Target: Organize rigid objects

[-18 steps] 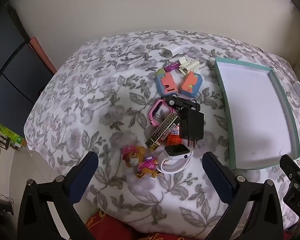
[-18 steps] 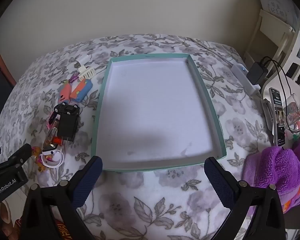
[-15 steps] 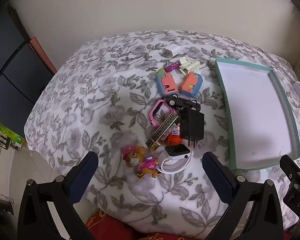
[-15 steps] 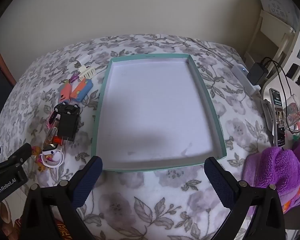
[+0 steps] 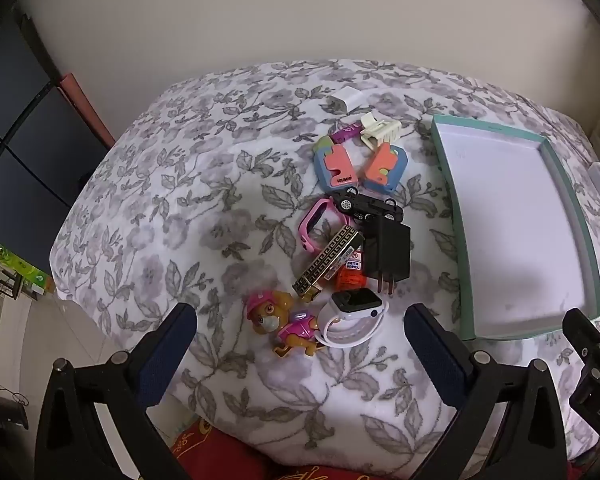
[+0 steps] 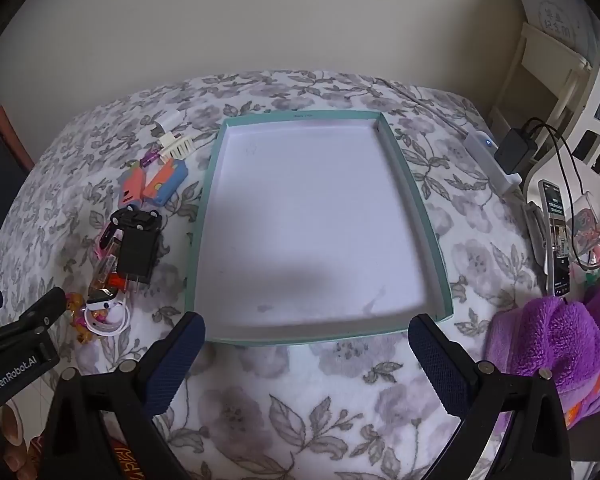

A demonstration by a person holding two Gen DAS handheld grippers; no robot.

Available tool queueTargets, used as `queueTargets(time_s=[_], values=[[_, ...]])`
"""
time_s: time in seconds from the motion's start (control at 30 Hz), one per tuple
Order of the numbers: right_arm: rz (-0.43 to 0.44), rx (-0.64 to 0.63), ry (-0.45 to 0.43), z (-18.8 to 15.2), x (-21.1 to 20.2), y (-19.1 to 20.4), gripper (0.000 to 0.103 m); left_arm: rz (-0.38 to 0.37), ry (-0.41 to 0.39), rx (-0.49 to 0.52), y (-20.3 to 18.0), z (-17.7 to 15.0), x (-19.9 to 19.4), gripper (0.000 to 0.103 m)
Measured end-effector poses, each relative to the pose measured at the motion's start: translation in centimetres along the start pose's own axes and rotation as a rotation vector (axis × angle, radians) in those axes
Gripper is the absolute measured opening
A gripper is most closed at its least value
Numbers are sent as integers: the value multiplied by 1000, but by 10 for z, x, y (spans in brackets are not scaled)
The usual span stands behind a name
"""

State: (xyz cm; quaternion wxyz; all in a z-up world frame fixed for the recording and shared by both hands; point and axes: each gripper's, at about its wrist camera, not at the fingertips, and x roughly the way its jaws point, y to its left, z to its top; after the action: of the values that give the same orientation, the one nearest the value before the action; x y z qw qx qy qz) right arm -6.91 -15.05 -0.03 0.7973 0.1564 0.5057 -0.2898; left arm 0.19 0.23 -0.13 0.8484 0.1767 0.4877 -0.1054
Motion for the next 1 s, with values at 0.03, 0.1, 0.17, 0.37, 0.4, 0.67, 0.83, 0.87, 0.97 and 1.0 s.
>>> queueTargets(time_s=[0.03, 0.1, 0.17, 0.37, 0.4, 0.67, 0.83, 0.87, 0.97, 1.0], values=[[0, -1, 1, 1, 0, 1, 103, 0, 0, 0, 0, 0, 0, 103], [0, -2, 1, 1, 0, 0, 103, 0, 1, 0, 0, 0, 0, 103], [0, -3, 1, 0, 0, 0, 103, 0, 3, -1, 0, 0, 0, 103], [-1, -2, 0, 0, 1, 1, 103, 0, 3, -1, 1, 0, 1, 103], [-1, -2, 1, 0, 1, 1, 103, 0, 3, -1, 1, 0, 1, 103], [-2, -5, 1, 0, 0, 1, 103, 0, 2, 0, 1, 0, 1, 103], [-3, -5, 1, 0, 0, 1, 103, -1, 3, 0, 1, 0, 1, 103], [-3, -5, 1, 0, 0, 1, 103, -1, 2, 1, 1, 0, 1, 103], [-3, -6, 1, 0, 0, 1, 103, -1, 3, 0, 1, 0, 1, 103], [-3, -6, 1, 0, 0, 1, 103, -2, 3, 0, 1, 0, 1, 103]])
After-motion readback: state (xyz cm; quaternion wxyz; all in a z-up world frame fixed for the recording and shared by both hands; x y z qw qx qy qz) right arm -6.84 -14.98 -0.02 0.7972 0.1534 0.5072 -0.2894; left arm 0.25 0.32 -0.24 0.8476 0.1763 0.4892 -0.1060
